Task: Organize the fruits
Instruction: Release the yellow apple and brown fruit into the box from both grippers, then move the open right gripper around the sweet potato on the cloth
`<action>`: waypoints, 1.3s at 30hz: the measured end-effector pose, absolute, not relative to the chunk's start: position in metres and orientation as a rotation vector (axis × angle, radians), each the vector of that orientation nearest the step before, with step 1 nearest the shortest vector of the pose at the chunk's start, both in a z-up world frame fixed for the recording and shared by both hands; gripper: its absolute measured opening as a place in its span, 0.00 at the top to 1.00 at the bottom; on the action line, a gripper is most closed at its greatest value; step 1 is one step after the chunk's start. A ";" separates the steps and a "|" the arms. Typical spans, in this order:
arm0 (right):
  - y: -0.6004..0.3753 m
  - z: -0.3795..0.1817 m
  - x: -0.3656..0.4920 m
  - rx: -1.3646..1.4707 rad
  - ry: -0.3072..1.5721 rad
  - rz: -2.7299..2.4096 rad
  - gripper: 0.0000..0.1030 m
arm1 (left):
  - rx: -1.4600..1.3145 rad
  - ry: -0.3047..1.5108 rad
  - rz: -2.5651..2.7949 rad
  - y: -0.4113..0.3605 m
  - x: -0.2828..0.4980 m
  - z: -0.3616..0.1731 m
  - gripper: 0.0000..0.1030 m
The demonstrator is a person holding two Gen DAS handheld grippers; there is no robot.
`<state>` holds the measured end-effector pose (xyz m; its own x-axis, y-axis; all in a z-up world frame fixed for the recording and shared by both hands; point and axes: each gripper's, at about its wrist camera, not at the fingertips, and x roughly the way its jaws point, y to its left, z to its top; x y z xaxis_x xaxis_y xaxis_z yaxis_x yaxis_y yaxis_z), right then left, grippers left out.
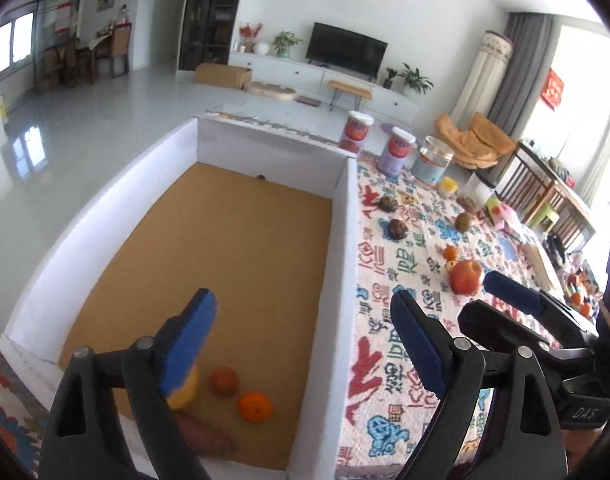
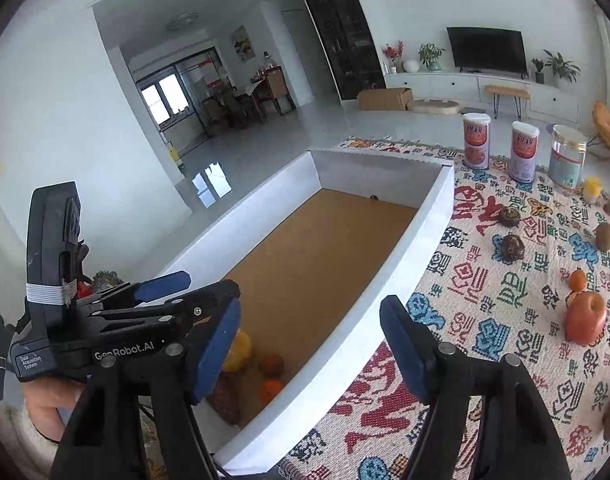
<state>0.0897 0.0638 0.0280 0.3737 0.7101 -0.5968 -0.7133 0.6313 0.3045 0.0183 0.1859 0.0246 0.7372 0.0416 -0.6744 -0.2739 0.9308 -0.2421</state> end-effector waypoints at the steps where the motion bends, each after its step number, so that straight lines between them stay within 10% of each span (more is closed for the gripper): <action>1: 0.043 0.025 0.092 0.008 0.739 0.864 0.13 | -0.324 0.724 0.137 0.167 0.023 0.024 0.11; 16: -0.214 -0.126 0.116 0.214 1.056 -0.042 0.07 | -0.056 0.867 -0.024 0.000 0.135 -0.107 0.09; 39: -0.173 -0.143 0.246 -0.182 0.948 0.369 0.00 | -0.010 0.928 0.006 -0.003 0.179 -0.142 0.03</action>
<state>0.2457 -0.1731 -0.1433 0.5266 0.2276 -0.8190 -0.3856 0.9226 0.0085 0.1794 -0.0029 -0.1417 0.5993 0.0004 -0.8005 -0.0091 0.9999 -0.0064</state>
